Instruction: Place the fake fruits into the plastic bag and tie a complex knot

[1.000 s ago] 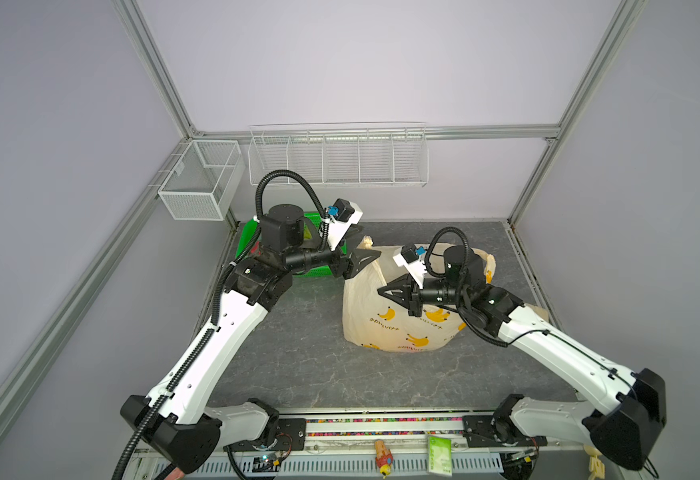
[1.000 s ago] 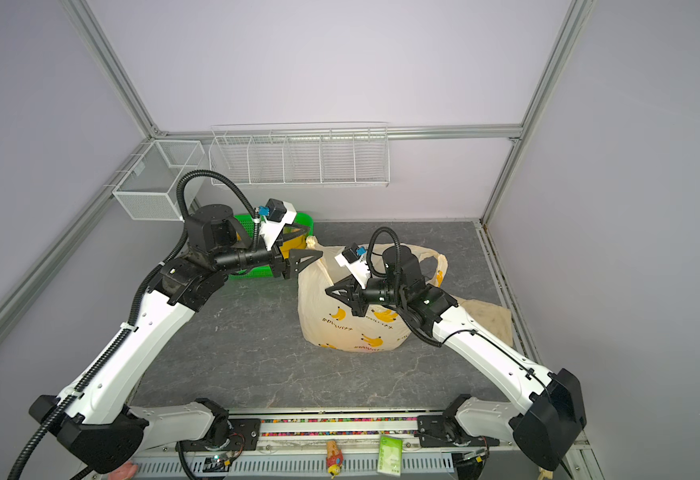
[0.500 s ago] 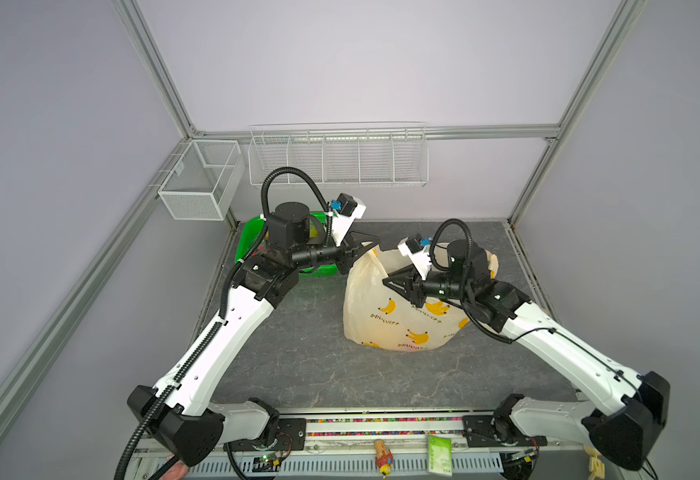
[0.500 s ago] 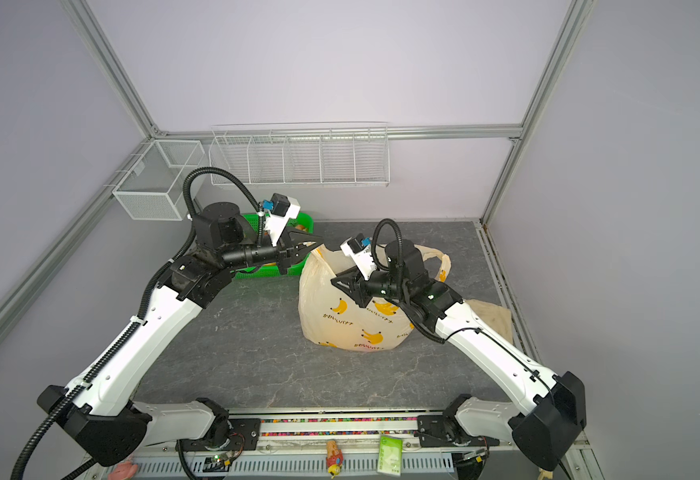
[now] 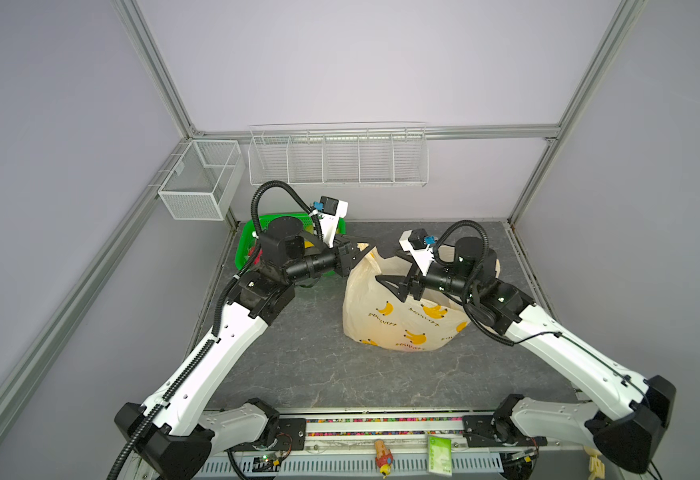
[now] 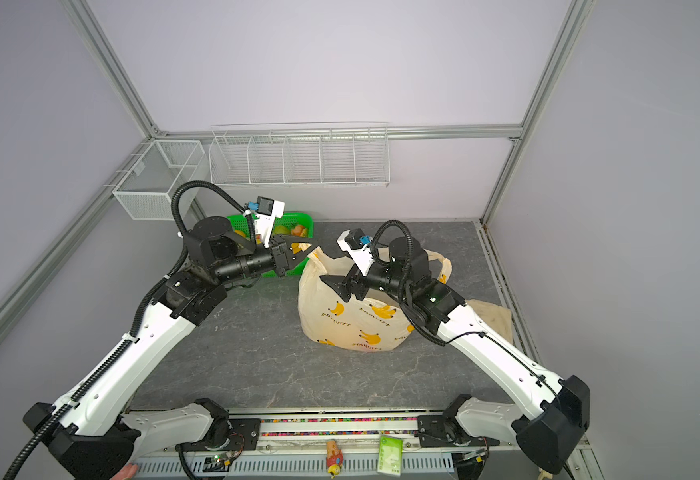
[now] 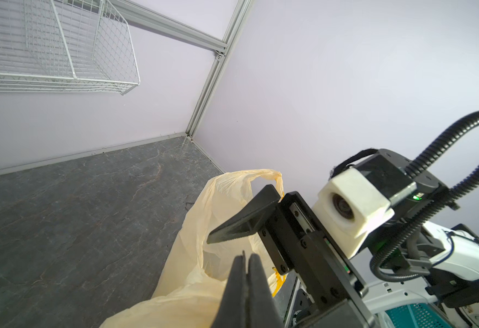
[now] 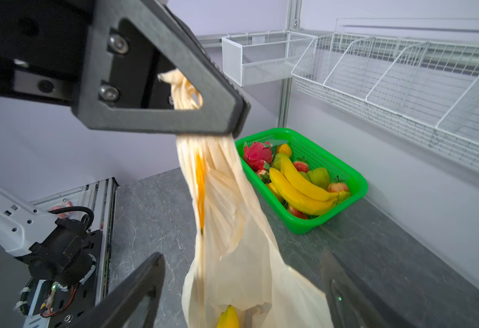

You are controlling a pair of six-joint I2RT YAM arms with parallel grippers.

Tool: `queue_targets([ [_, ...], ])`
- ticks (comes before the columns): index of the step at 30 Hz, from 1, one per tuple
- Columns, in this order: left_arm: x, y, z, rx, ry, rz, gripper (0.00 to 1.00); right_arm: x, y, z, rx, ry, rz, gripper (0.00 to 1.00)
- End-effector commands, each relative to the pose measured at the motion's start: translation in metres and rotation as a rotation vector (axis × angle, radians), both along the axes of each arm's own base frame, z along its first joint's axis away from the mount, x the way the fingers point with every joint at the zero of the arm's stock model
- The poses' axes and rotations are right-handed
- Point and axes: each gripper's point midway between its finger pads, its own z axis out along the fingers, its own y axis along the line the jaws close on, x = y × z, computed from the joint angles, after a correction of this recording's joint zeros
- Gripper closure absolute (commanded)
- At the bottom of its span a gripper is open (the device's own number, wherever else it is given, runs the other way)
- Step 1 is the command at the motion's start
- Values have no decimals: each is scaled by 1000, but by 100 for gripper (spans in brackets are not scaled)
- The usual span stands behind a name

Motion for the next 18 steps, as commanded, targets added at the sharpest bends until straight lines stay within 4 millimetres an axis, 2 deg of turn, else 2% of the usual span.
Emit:
queue_targets([
  [1,-8,5,15,-48,42,10,100,-3,22,10,62,-110,119,10],
  [3,-9,5,19,-68,63,8,100,-2,29,3,83,-96,150,2],
  [6,-12,4,28,-113,89,-7,100,3,32,-17,109,-77,140,38],
  [9,-14,4,33,-146,116,-11,100,8,27,-42,89,-46,98,64],
  [11,-15,5,33,-149,119,-7,100,5,23,-57,66,-31,91,77],
  [14,-17,5,30,-136,98,-20,100,1,15,-74,24,-9,87,86],
  [18,-15,2,18,-99,102,-23,100,-5,2,-84,-40,21,125,87],
])
